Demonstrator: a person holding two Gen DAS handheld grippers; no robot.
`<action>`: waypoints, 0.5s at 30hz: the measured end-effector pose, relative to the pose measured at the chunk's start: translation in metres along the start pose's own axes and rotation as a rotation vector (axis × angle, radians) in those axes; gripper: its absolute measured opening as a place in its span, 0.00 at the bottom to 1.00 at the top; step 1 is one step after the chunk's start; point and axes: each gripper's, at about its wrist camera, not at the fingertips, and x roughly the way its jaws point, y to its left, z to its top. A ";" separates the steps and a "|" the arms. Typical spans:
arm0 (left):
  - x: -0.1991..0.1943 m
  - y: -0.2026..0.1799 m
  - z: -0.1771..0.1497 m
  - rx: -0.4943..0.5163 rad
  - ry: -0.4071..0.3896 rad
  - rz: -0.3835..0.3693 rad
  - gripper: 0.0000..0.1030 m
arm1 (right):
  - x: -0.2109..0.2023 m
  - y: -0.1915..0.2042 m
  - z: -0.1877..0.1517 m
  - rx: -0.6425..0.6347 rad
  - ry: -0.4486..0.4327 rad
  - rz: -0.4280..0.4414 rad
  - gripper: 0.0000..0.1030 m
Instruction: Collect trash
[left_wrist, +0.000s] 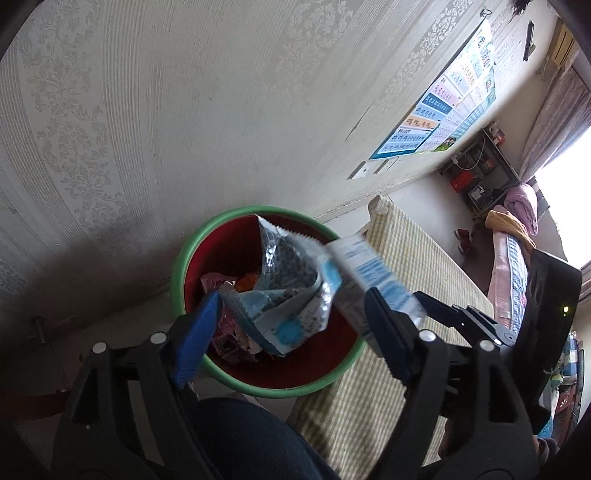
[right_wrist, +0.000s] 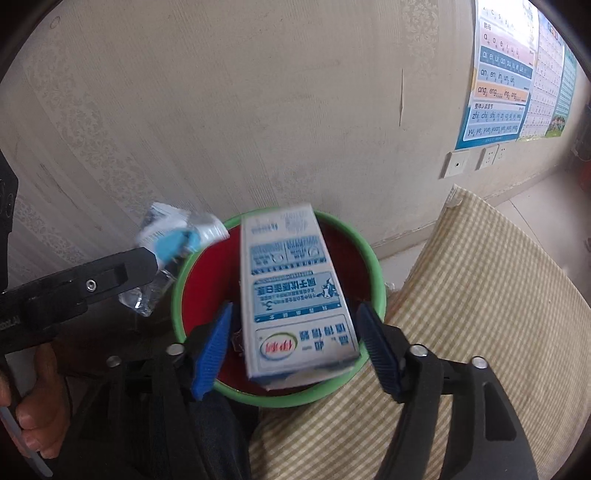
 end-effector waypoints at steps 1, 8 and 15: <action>0.000 0.000 0.000 -0.006 0.003 -0.002 0.78 | -0.001 -0.002 -0.001 0.002 -0.004 -0.003 0.76; -0.005 -0.008 -0.003 0.010 -0.006 -0.001 0.95 | -0.016 -0.035 -0.018 0.055 -0.008 -0.044 0.81; -0.007 -0.057 -0.022 0.115 0.004 -0.021 0.95 | -0.063 -0.078 -0.057 0.170 -0.063 -0.129 0.83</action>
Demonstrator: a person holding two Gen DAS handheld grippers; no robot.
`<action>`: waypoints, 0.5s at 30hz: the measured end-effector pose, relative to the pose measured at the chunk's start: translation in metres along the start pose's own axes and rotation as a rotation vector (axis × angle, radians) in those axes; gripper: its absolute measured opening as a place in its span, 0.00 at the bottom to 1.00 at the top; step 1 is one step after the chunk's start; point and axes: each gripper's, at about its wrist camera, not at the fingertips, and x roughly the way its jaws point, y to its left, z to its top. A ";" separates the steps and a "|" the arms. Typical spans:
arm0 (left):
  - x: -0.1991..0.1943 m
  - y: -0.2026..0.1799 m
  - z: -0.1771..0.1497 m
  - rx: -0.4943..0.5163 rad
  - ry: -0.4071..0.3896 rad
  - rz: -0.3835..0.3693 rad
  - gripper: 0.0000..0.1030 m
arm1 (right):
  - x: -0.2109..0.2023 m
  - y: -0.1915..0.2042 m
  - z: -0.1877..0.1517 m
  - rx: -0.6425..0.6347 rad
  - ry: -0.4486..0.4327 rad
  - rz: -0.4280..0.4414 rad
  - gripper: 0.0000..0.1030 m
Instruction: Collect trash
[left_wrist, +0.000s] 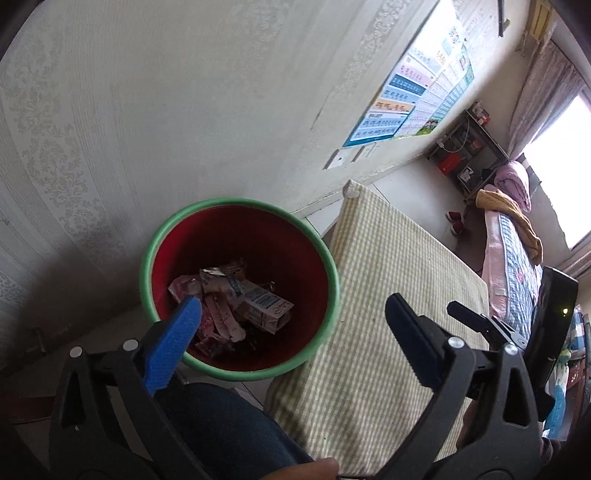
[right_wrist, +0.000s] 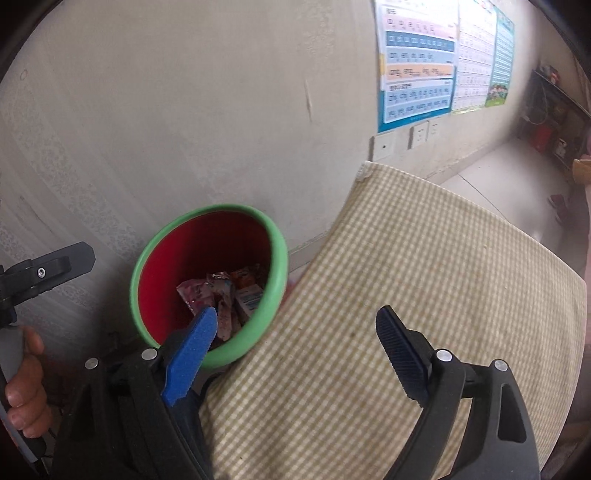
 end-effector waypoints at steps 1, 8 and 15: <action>-0.001 -0.010 -0.004 0.025 -0.007 -0.007 0.95 | -0.008 -0.008 -0.006 0.017 -0.011 -0.019 0.83; -0.005 -0.087 -0.038 0.203 -0.063 -0.072 0.95 | -0.082 -0.050 -0.052 0.058 -0.150 -0.202 0.87; -0.004 -0.145 -0.062 0.326 -0.103 -0.061 0.95 | -0.145 -0.086 -0.087 0.149 -0.272 -0.334 0.90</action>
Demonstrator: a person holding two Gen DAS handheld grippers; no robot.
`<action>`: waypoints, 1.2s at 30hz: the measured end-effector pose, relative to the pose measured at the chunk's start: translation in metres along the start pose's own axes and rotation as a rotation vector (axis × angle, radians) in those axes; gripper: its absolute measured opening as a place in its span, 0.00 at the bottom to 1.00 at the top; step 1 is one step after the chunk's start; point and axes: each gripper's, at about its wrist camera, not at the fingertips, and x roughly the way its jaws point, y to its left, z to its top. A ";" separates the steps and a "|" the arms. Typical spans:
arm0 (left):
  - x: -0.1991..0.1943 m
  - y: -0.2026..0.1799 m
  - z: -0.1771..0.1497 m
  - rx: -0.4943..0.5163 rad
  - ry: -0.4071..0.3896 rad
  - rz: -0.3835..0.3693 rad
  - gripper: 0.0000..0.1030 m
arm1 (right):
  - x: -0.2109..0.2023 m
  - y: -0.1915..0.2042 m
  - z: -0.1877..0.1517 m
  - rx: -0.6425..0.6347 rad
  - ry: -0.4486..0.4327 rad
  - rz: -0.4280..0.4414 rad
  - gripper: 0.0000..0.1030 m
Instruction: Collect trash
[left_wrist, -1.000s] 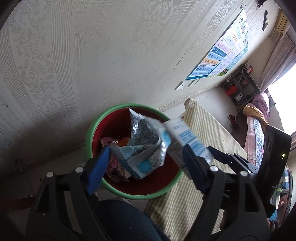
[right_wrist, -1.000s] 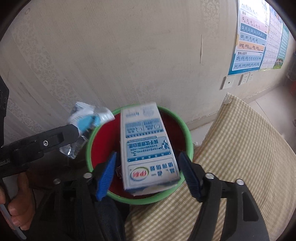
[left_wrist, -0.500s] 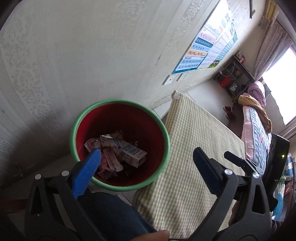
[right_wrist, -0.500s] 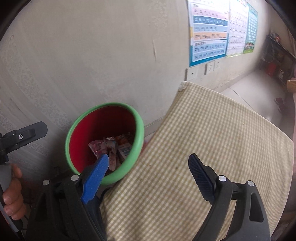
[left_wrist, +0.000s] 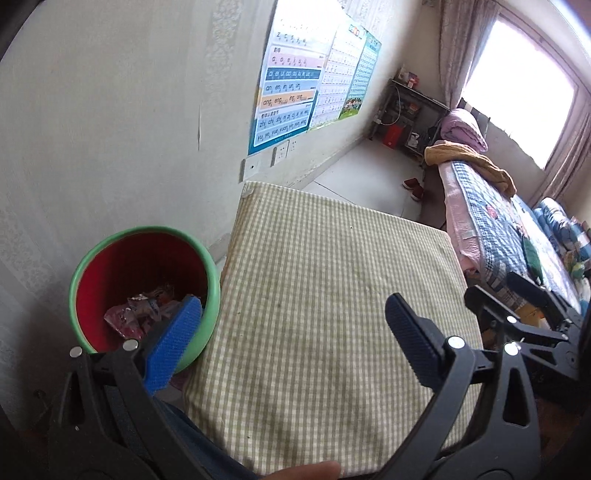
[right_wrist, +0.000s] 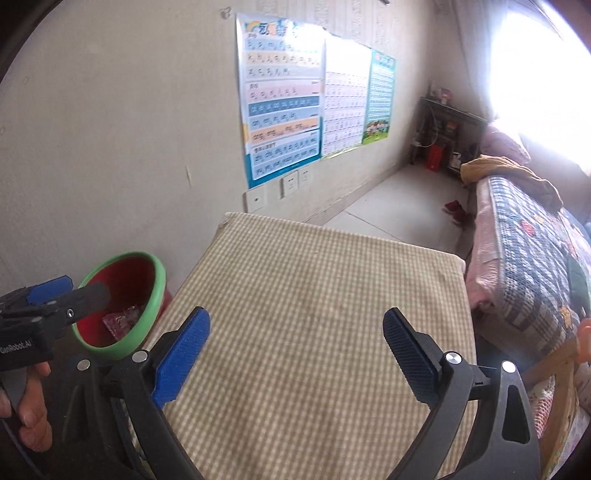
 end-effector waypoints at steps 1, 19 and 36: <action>0.000 -0.008 0.000 0.018 -0.004 -0.004 0.95 | -0.005 -0.007 -0.002 0.013 -0.008 -0.009 0.91; 0.004 -0.068 -0.017 0.086 -0.003 0.003 0.95 | -0.028 -0.068 -0.036 0.136 -0.044 -0.106 0.93; 0.002 -0.071 -0.019 0.098 0.003 0.014 0.95 | -0.026 -0.070 -0.040 0.147 -0.040 -0.107 0.93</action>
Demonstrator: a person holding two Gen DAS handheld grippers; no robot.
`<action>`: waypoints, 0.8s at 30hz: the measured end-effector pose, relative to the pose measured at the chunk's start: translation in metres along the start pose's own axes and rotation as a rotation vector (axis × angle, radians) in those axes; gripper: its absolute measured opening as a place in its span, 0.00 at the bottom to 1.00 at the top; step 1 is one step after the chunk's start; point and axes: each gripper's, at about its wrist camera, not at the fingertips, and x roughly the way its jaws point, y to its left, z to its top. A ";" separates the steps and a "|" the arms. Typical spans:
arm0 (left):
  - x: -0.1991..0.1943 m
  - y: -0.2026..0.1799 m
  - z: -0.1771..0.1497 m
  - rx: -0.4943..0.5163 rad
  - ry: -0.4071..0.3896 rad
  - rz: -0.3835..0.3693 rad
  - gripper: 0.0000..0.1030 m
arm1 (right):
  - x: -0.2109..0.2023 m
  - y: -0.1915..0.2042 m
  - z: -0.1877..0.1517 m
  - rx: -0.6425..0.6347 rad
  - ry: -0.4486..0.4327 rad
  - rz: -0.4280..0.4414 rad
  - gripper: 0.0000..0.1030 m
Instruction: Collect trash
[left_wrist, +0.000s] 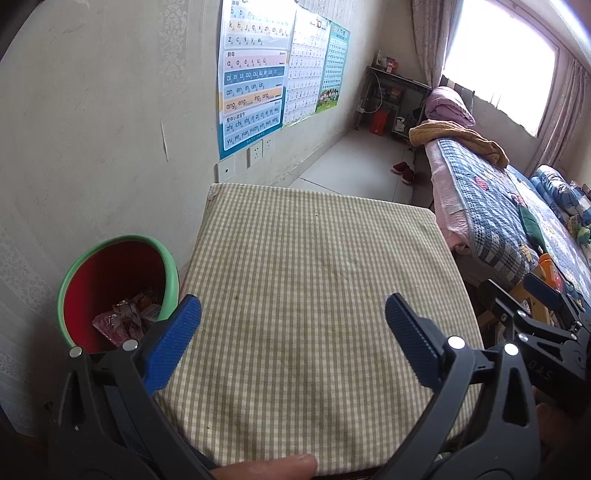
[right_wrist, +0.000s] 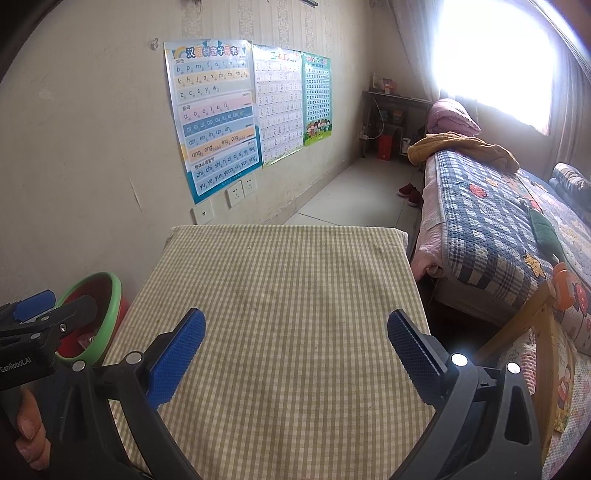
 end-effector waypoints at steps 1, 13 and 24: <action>0.000 0.000 0.000 0.002 -0.001 -0.002 0.95 | 0.000 0.000 0.000 -0.001 -0.001 -0.001 0.93; -0.006 -0.005 -0.002 0.019 -0.020 -0.030 0.95 | -0.003 0.005 -0.002 -0.007 0.000 -0.001 0.93; -0.001 0.000 -0.003 0.011 0.012 0.001 0.95 | -0.006 0.011 -0.003 -0.023 -0.005 0.003 0.93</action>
